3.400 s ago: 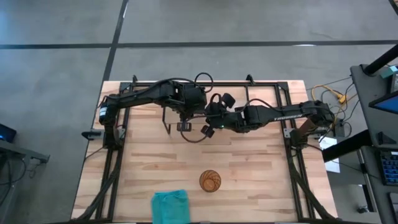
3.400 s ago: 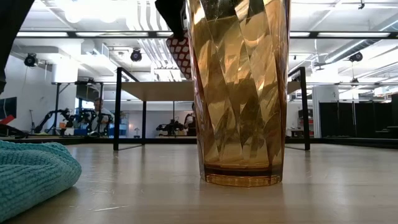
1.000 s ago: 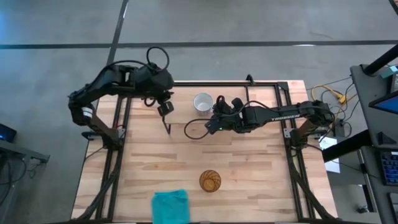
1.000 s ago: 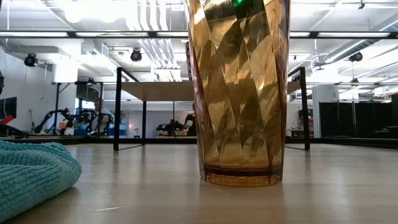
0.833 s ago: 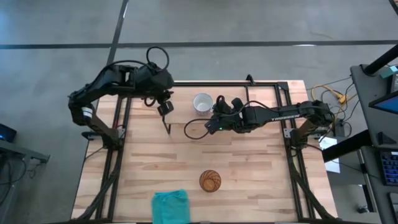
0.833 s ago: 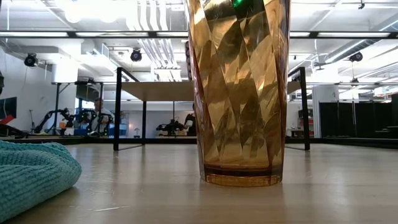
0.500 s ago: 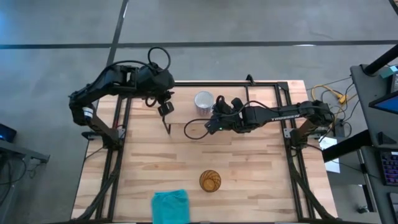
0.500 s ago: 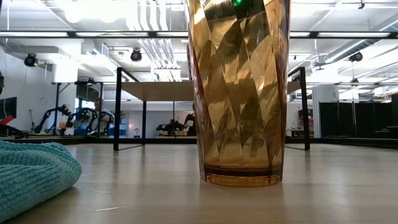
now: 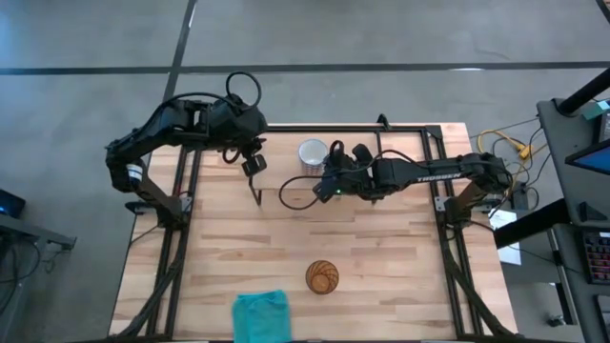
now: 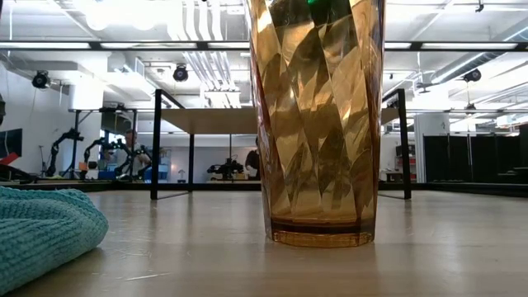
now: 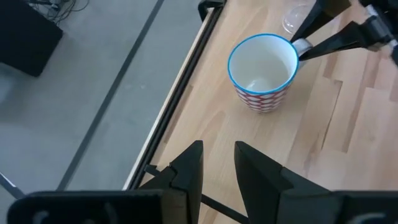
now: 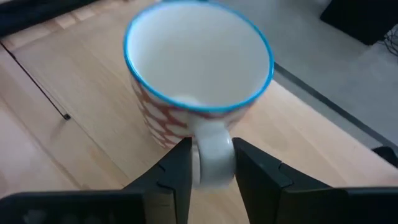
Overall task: Stack small to large cups/mugs on shelf
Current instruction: Put the white mug on the shelf, then put the brown cup on the shelf
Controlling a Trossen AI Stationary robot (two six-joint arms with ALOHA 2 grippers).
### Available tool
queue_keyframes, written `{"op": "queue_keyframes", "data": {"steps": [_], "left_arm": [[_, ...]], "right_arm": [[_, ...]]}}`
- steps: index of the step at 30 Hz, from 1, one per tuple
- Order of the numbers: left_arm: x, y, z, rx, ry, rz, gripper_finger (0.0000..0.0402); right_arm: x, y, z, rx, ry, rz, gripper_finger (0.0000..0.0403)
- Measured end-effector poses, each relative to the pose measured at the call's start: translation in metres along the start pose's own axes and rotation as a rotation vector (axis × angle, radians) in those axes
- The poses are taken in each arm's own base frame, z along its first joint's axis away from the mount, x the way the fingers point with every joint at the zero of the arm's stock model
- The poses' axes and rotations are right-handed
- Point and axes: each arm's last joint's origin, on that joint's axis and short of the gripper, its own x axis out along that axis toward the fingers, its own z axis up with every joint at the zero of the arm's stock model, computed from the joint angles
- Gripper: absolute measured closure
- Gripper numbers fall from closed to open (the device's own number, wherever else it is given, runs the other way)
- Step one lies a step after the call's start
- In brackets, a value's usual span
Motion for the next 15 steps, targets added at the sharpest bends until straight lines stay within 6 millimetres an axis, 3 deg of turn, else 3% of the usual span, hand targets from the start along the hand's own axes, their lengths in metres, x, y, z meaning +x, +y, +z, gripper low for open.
{"op": "queue_keyframes", "data": {"steps": [7,15], "left_arm": [[0.000,0.000,-0.001,-0.003,0.008,0.004,0.0324],[-0.001,0.001,-0.009,-0.039,0.086,-0.003,0.0324]], "right_arm": [[-0.018,0.002,0.019,0.017,0.002,0.111,0.0303],[-0.057,0.003,0.023,-0.044,0.258,0.374,0.0314]]}}
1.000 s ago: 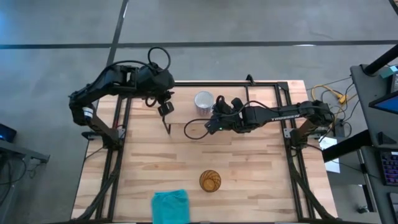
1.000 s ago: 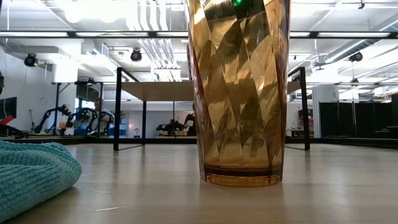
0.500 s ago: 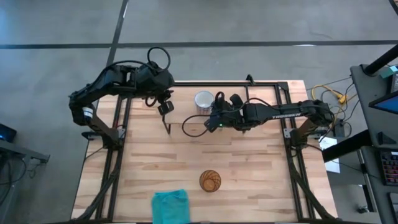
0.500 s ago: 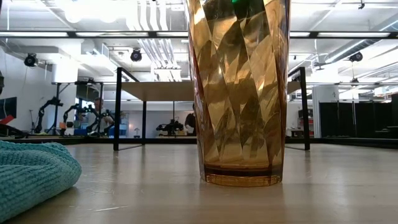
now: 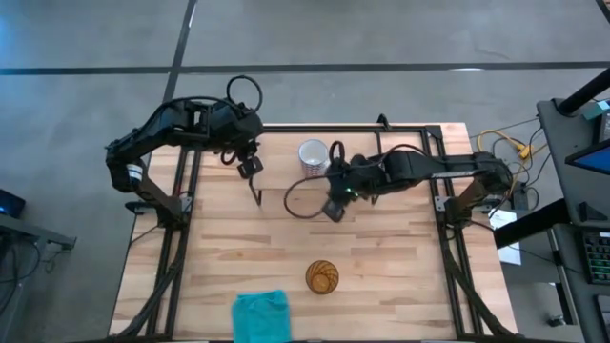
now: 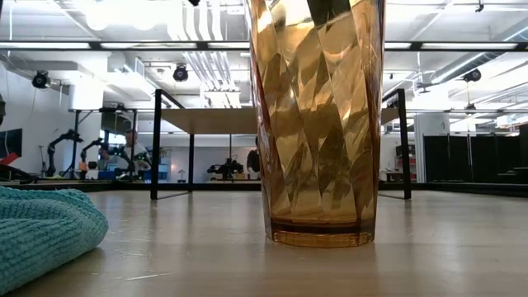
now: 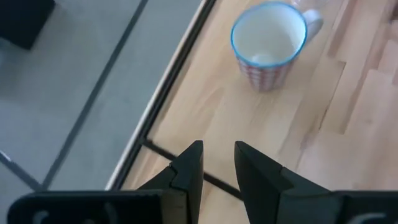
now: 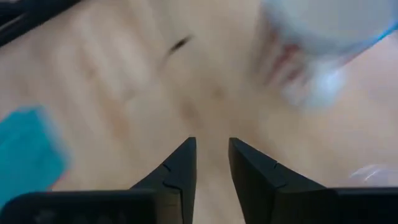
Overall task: Stack small to large cups/mugs on shelf
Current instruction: Put the brown cup on the shelf
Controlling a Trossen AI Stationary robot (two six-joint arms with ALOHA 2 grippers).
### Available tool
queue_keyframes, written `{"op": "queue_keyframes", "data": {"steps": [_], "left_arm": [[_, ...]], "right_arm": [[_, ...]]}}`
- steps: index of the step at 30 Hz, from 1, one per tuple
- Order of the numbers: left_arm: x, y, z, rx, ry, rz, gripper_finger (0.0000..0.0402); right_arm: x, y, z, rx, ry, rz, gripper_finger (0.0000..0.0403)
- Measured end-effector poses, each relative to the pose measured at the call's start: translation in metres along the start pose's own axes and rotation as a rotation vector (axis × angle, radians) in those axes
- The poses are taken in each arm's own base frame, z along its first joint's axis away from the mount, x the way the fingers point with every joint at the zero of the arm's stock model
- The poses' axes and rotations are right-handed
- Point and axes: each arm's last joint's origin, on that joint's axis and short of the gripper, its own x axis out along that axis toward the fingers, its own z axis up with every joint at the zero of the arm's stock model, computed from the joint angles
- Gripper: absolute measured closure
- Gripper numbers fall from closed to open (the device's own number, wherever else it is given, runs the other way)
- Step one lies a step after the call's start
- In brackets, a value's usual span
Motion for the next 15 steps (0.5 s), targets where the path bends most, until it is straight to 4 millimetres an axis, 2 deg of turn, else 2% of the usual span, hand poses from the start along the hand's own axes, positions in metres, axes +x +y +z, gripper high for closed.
{"op": "queue_keyframes", "data": {"steps": [7,11,15], "left_arm": [[-0.003,-0.001,-0.002,-0.010,0.003,-0.058,0.0324],[-0.003,-0.002,-0.002,-0.022,0.008,-0.085,0.0324],[-0.004,-0.010,-0.003,-0.093,0.033,-0.181,0.0324]], "right_arm": [[-0.026,0.032,-0.019,-0.046,0.175,0.285,0.0325],[-0.029,0.045,-0.031,-0.083,0.199,0.313,0.0325],[-0.021,0.048,-0.042,-0.055,0.248,0.283,0.0326]]}}
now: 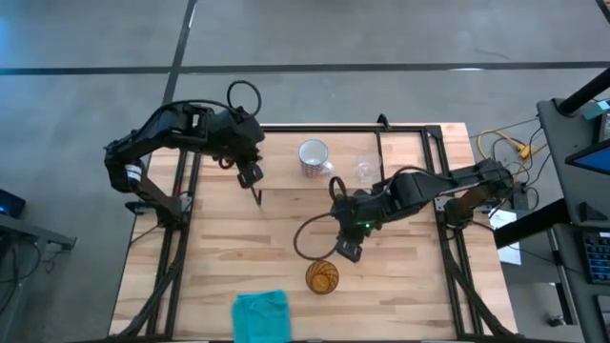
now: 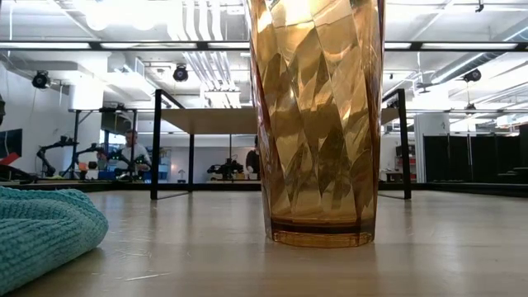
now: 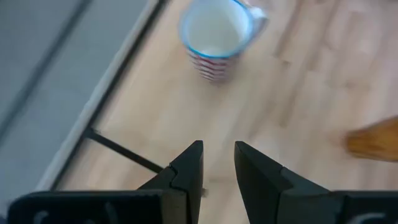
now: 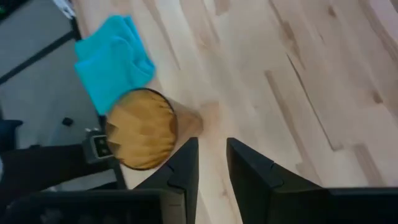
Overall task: Stack small to large cups/mugs on shelf
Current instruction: Put the brown cup on the shelf
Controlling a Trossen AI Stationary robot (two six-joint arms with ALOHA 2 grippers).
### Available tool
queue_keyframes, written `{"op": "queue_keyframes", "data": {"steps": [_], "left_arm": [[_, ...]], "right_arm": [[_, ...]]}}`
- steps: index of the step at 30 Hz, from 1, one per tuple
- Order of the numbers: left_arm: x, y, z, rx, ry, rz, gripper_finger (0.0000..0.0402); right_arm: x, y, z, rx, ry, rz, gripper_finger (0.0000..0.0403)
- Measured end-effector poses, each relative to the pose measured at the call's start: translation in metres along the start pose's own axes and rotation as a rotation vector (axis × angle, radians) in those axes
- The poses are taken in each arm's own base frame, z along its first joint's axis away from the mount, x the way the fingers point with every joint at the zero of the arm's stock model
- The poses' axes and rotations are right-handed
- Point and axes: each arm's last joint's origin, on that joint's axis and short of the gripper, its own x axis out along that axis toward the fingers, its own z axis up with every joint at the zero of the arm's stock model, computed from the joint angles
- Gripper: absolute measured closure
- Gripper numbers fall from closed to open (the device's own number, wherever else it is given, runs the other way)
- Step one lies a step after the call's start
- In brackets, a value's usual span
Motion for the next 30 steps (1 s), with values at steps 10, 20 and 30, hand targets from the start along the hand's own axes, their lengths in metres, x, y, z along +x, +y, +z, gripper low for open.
{"op": "queue_keyframes", "data": {"steps": [10,20,30], "left_arm": [[0.027,-0.074,-0.022,-0.151,0.164,-0.084,0.0324],[0.066,-0.195,-0.020,-0.356,0.039,-0.381,0.0324],[0.117,-0.245,-0.039,-0.419,0.213,-0.379,0.0324]], "right_arm": [[0.004,-0.007,-0.014,-0.019,0.114,-0.101,0.0326],[0.001,-0.006,-0.033,-0.140,0.237,-0.168,0.0326],[-0.008,0.016,-0.076,-0.339,0.342,-0.266,0.0326]]}}
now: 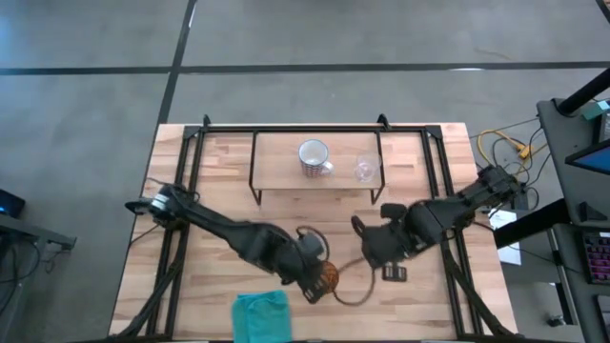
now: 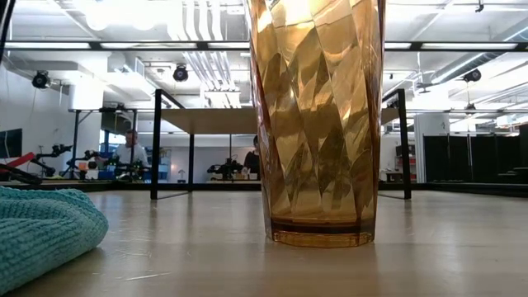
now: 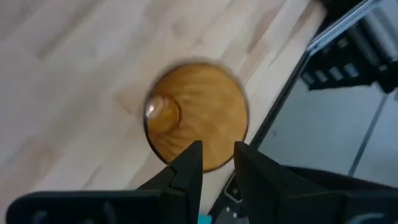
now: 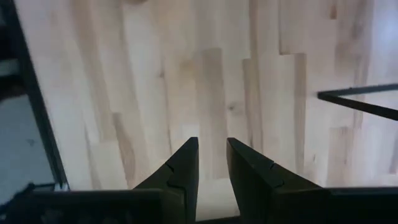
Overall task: Stack small to large cups/mugs on shelf
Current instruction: Put the brown cup on the shelf
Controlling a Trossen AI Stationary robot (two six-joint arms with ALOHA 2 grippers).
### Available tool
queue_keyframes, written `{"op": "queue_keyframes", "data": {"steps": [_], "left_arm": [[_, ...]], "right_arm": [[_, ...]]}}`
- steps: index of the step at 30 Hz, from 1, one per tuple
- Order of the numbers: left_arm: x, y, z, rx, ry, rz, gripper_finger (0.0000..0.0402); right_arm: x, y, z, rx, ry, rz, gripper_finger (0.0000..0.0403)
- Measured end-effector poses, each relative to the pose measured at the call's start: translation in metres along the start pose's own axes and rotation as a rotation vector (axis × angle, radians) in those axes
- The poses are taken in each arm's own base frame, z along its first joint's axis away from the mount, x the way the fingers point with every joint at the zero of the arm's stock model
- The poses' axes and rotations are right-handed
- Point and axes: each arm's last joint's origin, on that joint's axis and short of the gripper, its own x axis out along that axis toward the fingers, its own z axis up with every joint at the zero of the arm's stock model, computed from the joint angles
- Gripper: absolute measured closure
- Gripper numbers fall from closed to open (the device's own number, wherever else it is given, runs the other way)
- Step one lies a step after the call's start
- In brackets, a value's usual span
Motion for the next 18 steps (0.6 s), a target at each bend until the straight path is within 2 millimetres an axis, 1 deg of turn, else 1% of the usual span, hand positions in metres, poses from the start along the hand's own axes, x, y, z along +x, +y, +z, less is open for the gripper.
{"op": "queue_keyframes", "data": {"steps": [3,9,11,18], "left_arm": [[0.017,-0.001,-0.006,-0.022,0.029,0.030,0.0324],[0.038,0.000,-0.011,-0.041,0.050,0.084,0.0324],[0.039,0.001,-0.011,-0.041,0.052,0.091,0.0324],[0.030,0.003,-0.010,-0.042,0.035,0.108,0.0324]], "right_arm": [[-0.003,0.013,-0.011,-0.059,-0.008,0.004,0.0326],[-0.007,0.034,-0.030,-0.125,-0.019,0.016,0.0326],[-0.008,0.039,-0.034,-0.131,-0.025,0.012,0.0326],[-0.009,0.046,-0.040,-0.158,-0.037,0.004,0.0326]]}}
